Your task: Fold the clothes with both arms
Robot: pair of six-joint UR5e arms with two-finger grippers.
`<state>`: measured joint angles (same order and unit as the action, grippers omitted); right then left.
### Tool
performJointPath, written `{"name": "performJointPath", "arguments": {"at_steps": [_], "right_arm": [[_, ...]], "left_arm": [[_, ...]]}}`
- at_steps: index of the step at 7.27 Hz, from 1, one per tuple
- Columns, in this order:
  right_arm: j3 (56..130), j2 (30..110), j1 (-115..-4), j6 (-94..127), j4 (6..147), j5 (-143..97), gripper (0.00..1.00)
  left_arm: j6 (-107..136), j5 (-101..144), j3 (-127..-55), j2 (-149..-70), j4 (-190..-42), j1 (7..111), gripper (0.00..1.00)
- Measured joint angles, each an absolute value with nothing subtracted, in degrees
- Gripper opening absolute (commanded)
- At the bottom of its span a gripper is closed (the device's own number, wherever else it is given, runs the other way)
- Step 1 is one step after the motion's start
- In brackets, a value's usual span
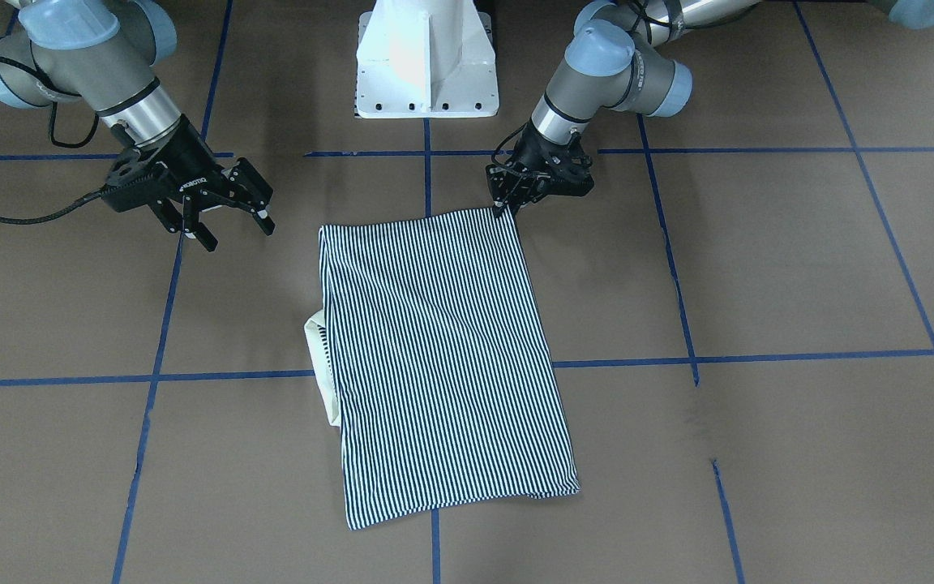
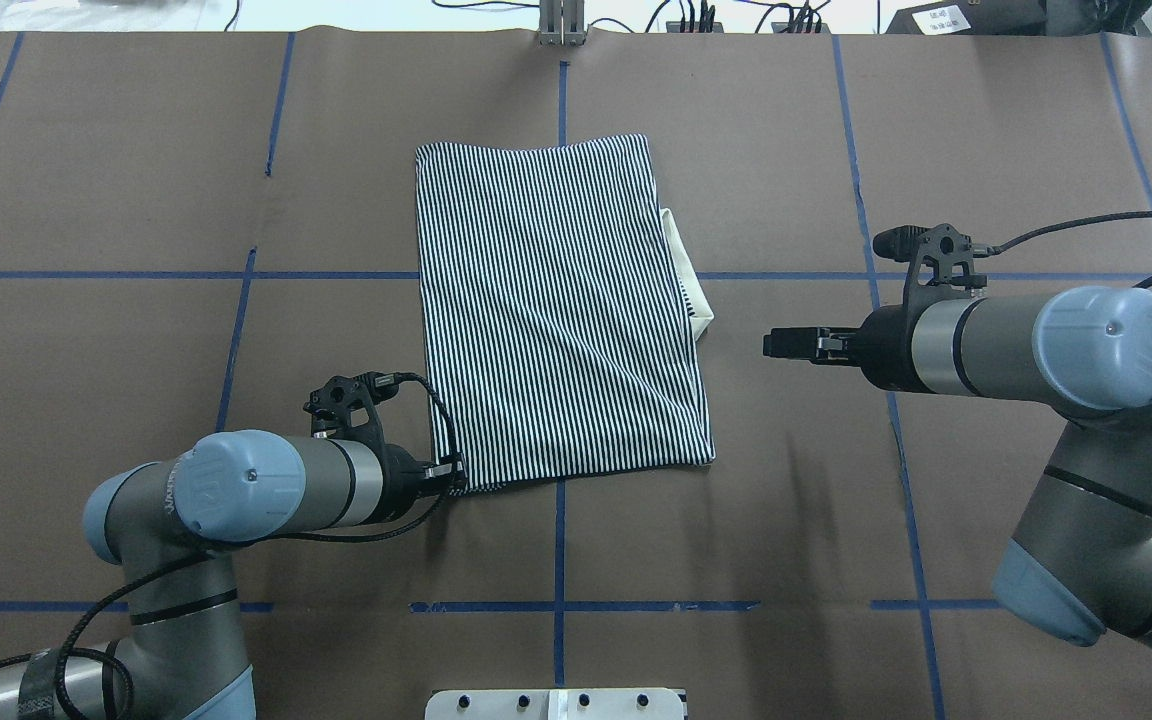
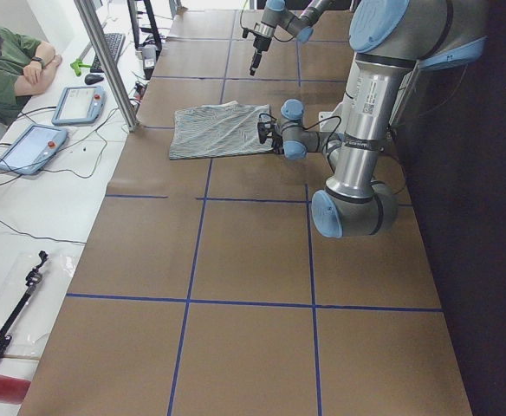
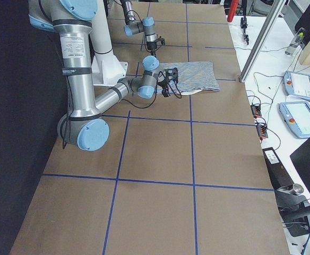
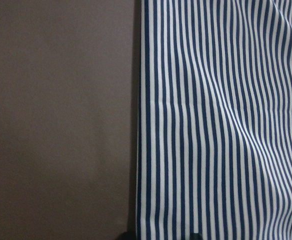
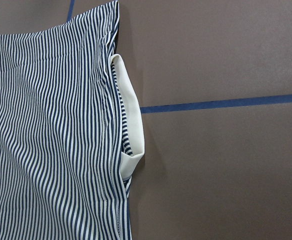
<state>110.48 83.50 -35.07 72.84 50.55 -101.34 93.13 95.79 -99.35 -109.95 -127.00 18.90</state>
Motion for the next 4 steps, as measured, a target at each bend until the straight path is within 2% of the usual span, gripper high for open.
{"name": "performJointPath", "arguments": {"at_steps": [2,3,4], "right_arm": [[110.49,83.46,-34.98,73.91,50.86,-101.30,0.97],[110.65,83.04,-34.72,76.86,52.13,-101.18,0.89],[110.85,81.78,-33.80,82.09,54.61,-100.90,0.85]], "left_arm": [[94.02,95.65,-99.78,-109.91,-127.04,18.68,0.00],[94.09,95.63,-100.36,-109.79,-127.02,18.66,0.00],[94.12,95.63,-100.84,-109.68,-127.01,18.64,0.00]]}}
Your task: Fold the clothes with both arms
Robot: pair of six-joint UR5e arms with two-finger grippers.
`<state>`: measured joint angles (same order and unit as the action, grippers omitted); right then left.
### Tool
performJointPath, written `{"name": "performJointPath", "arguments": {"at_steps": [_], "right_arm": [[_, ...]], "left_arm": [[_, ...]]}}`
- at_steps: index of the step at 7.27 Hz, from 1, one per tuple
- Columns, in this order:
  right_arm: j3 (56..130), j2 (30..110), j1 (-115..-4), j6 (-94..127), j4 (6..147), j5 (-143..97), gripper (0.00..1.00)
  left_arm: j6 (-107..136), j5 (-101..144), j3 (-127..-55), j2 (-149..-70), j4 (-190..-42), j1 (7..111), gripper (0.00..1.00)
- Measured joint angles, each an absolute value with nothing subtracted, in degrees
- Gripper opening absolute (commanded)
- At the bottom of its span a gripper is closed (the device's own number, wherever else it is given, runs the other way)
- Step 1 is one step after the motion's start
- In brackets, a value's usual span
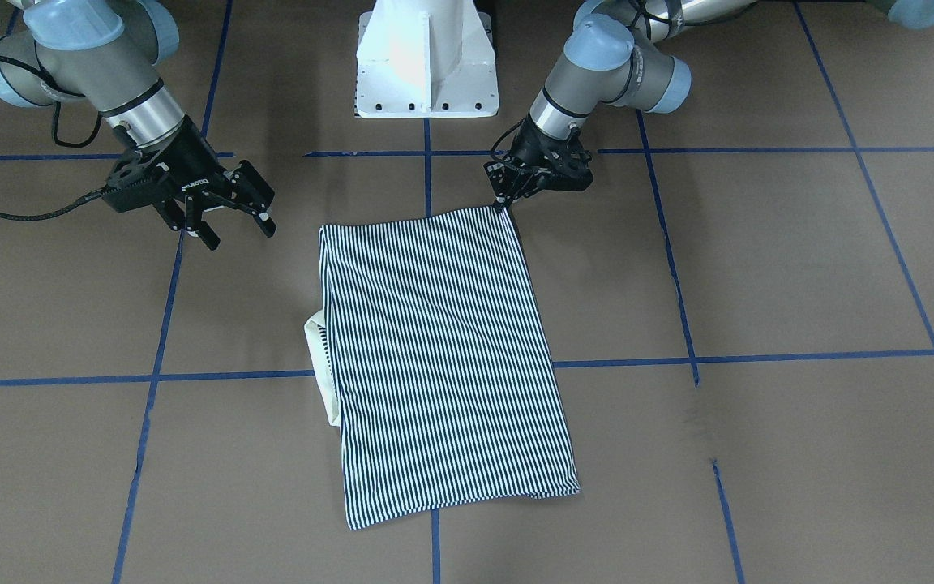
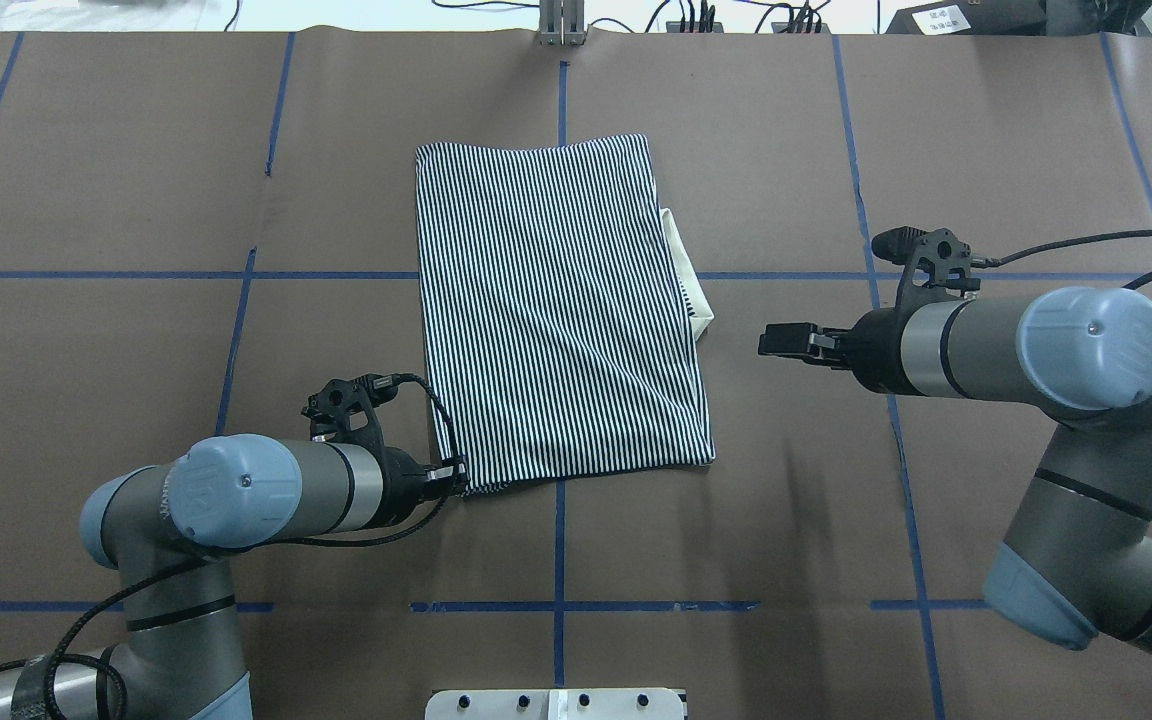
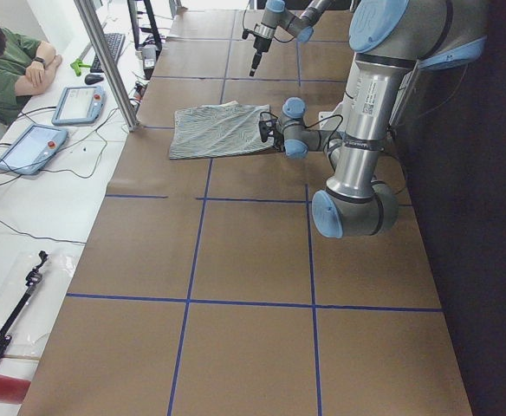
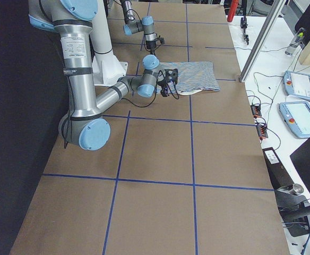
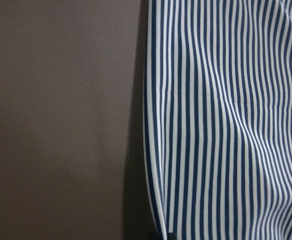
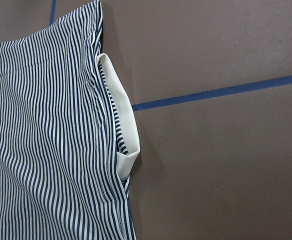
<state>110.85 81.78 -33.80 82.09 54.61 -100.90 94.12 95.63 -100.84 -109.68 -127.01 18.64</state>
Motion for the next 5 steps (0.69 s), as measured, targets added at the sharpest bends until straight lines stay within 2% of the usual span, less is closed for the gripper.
{"name": "performJointPath", "arguments": {"at_steps": [1,2,5], "right_arm": [[110.97,79.21,-32.02,88.89,58.30,-99.61,0.77],[110.91,75.92,-29.79,95.23,62.87,-97.60,0.73],[110.41,66.93,-24.29,110.14,79.97,-94.85,0.72]], "left_arm": [[94.13,95.60,-101.05,-109.66,-127.01,18.64,0.00],[94.13,95.57,-101.12,-109.69,-127.00,18.63,0.00],[94.13,95.54,-101.16,-109.82,-127.00,18.63,0.00]]}}
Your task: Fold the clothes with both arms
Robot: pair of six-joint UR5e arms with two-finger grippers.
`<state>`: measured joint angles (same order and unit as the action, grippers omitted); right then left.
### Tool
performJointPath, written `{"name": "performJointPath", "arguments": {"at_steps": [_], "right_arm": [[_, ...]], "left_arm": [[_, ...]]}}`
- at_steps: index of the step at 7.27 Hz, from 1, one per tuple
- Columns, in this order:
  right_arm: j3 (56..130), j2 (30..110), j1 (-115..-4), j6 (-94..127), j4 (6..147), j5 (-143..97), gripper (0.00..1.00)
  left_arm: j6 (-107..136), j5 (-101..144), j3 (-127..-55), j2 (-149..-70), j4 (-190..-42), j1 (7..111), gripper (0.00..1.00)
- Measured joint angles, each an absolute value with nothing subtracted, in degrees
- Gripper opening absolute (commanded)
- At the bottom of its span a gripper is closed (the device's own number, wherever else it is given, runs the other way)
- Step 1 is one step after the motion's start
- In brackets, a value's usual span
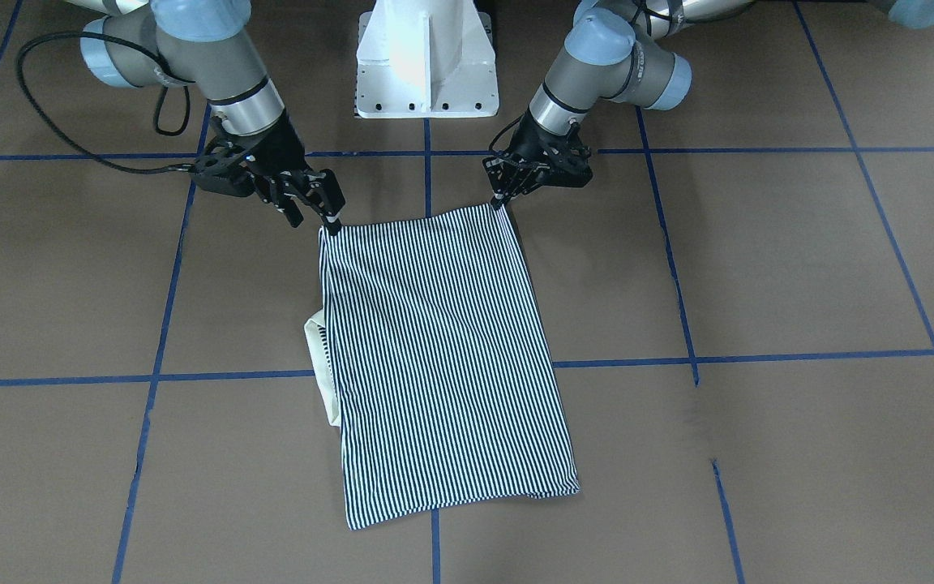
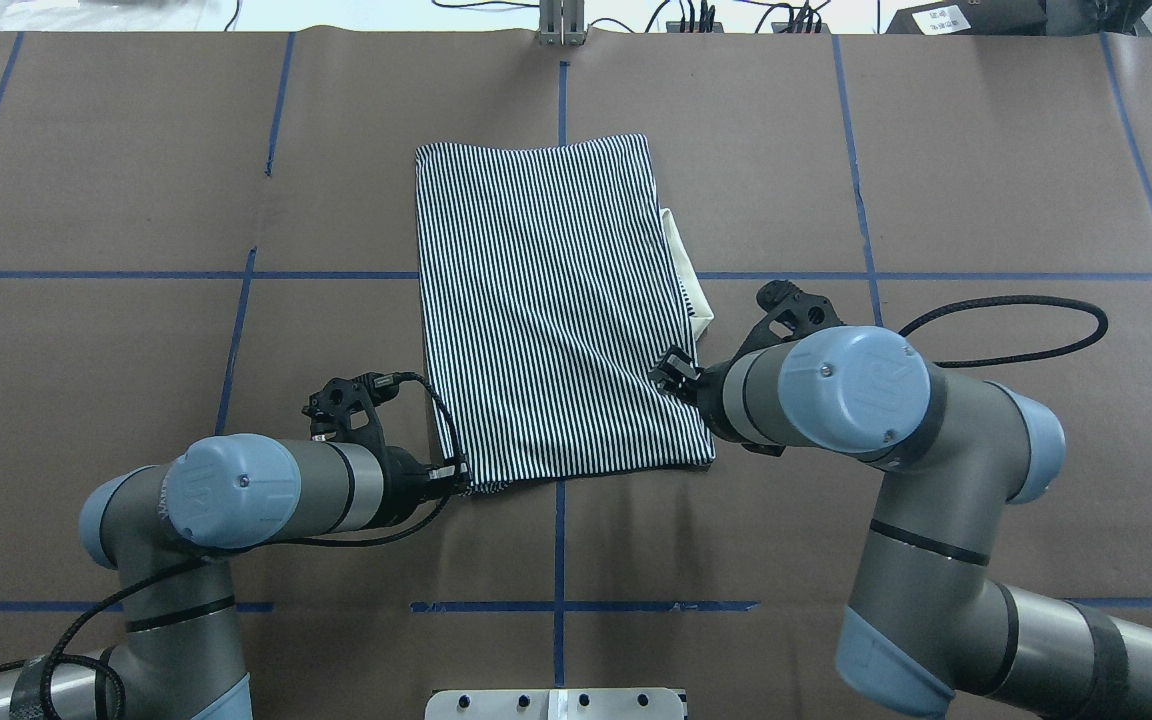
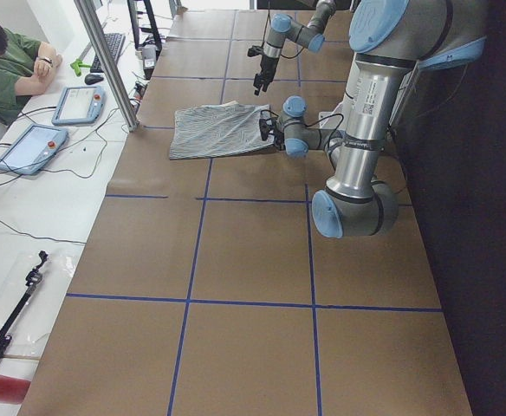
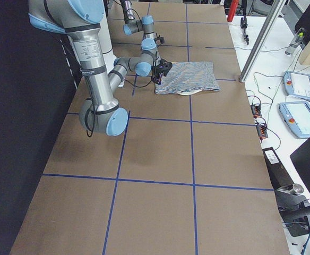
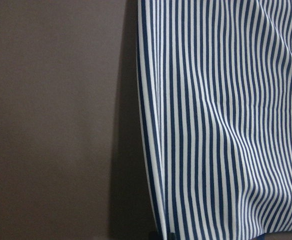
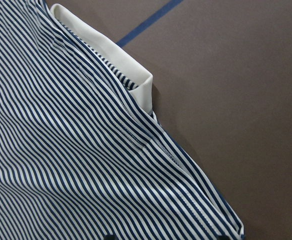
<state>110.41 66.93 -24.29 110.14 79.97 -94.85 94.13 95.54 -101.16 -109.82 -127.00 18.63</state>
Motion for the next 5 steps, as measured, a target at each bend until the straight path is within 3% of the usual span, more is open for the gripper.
{"name": "performJointPath", "arguments": {"at_steps": [5], "right_arm": [[101.91,56.87,-21.41,116.48,92.45,-92.28,0.69]], "left_arm": [[94.13,95.54,-101.22,-109.94,-127.02,18.61,0.00]]}}
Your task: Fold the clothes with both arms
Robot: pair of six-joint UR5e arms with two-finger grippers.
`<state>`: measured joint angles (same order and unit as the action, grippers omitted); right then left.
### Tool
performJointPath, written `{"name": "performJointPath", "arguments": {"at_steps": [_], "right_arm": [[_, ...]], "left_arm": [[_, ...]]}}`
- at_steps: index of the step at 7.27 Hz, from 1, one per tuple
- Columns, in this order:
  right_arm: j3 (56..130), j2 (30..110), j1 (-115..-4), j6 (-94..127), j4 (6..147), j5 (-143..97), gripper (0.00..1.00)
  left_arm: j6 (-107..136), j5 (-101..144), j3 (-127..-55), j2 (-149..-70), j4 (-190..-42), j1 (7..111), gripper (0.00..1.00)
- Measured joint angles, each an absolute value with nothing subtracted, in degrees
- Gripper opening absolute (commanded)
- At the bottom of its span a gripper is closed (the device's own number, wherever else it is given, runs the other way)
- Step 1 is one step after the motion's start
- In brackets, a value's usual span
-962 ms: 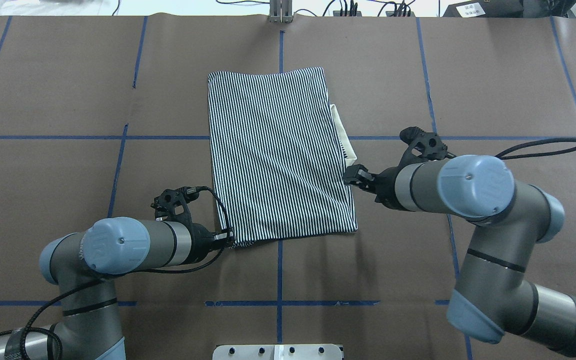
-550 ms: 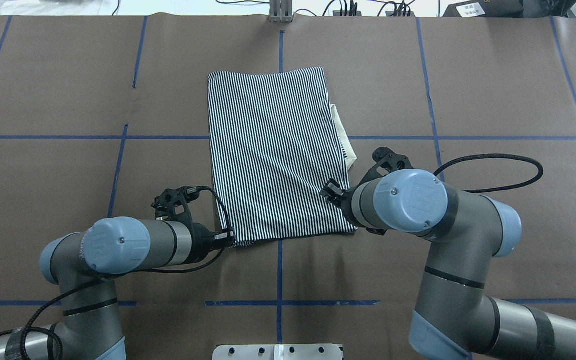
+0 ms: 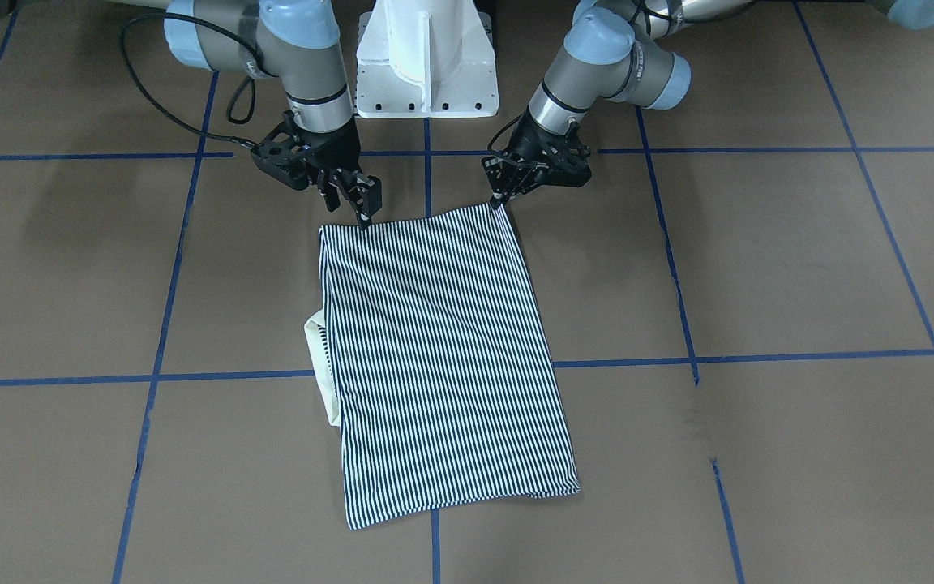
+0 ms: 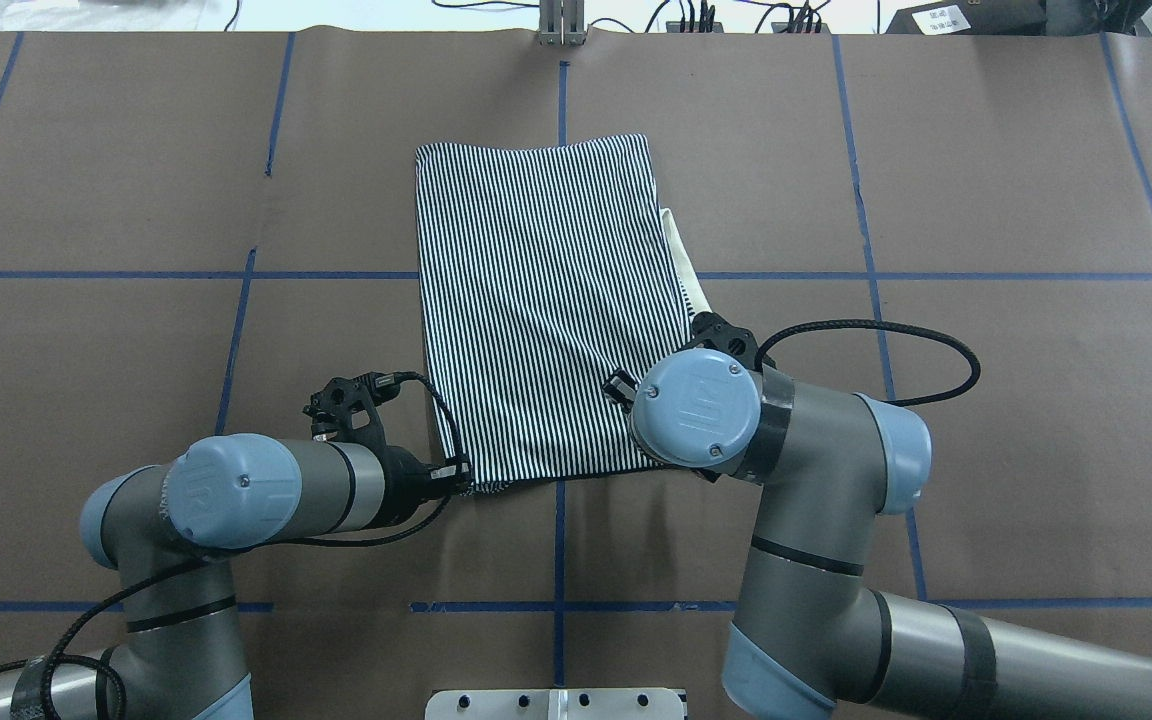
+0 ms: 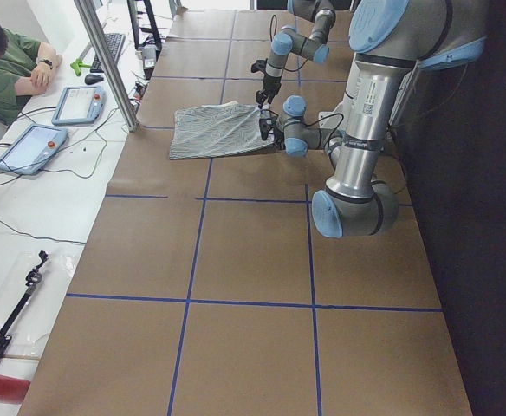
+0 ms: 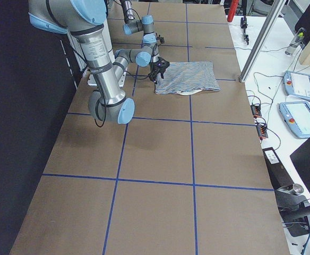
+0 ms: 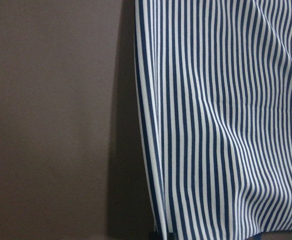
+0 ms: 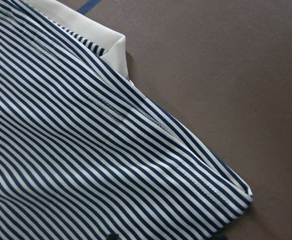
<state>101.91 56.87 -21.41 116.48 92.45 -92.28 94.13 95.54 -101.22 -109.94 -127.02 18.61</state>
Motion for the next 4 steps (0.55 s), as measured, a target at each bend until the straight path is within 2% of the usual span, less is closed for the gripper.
{"name": "performJointPath", "arguments": {"at_steps": [2,4], "right_arm": [[97.14,54.41,-21.78,115.71,93.13,-92.21,0.69],[95.59,53.94,-22.22,114.67,93.47,-92.21,0.69]], "left_arm": [[94.13,95.54,-101.21,-109.95,-127.08,18.56,0.00],[94.13,95.54,-101.17,-109.90,-127.09,18.49,0.00]]}}
